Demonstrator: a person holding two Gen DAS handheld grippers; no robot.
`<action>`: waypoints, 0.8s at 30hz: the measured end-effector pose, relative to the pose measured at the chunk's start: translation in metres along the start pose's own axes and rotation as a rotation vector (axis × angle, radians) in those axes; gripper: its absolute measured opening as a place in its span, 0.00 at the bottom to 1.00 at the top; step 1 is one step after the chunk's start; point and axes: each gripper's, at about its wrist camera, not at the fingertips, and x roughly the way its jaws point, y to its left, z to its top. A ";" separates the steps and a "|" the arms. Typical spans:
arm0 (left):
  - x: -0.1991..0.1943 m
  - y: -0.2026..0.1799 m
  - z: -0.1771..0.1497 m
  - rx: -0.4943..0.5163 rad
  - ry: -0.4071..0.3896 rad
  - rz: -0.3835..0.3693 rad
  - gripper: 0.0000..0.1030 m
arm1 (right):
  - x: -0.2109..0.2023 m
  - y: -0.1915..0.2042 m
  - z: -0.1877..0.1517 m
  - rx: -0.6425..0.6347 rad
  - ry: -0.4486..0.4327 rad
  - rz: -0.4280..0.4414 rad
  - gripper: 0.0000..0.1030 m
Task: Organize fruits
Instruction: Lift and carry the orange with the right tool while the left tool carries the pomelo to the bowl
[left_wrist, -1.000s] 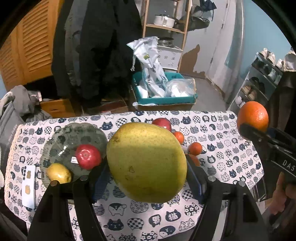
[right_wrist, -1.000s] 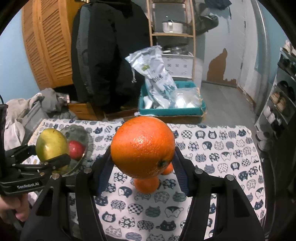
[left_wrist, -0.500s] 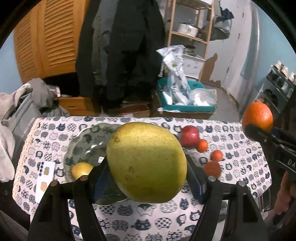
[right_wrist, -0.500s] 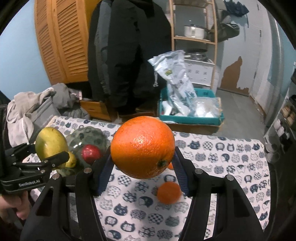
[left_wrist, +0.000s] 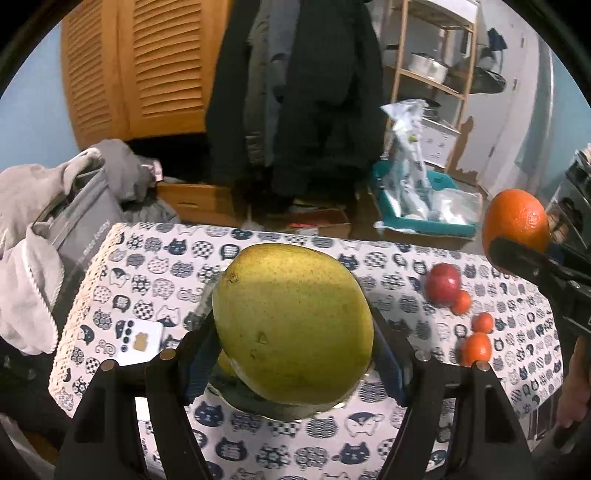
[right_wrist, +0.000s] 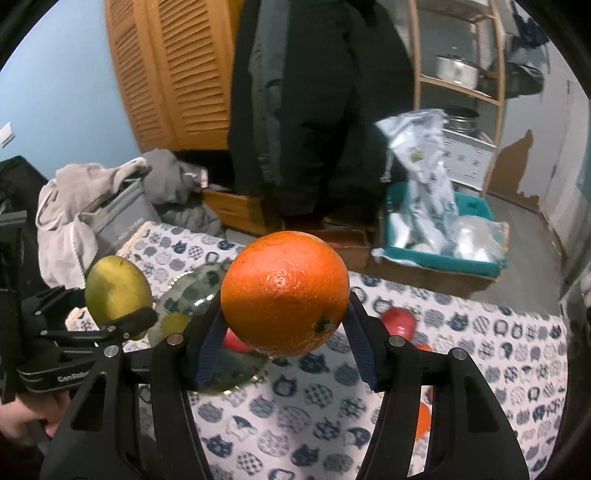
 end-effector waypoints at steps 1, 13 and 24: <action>0.003 0.005 0.001 -0.007 0.004 0.004 0.74 | 0.006 0.005 0.003 -0.008 0.007 0.008 0.59; 0.068 0.044 0.005 -0.075 0.110 0.042 0.74 | 0.089 0.029 0.021 0.004 0.122 0.107 0.59; 0.131 0.058 0.005 -0.124 0.216 0.046 0.74 | 0.157 0.031 0.011 -0.001 0.231 0.136 0.59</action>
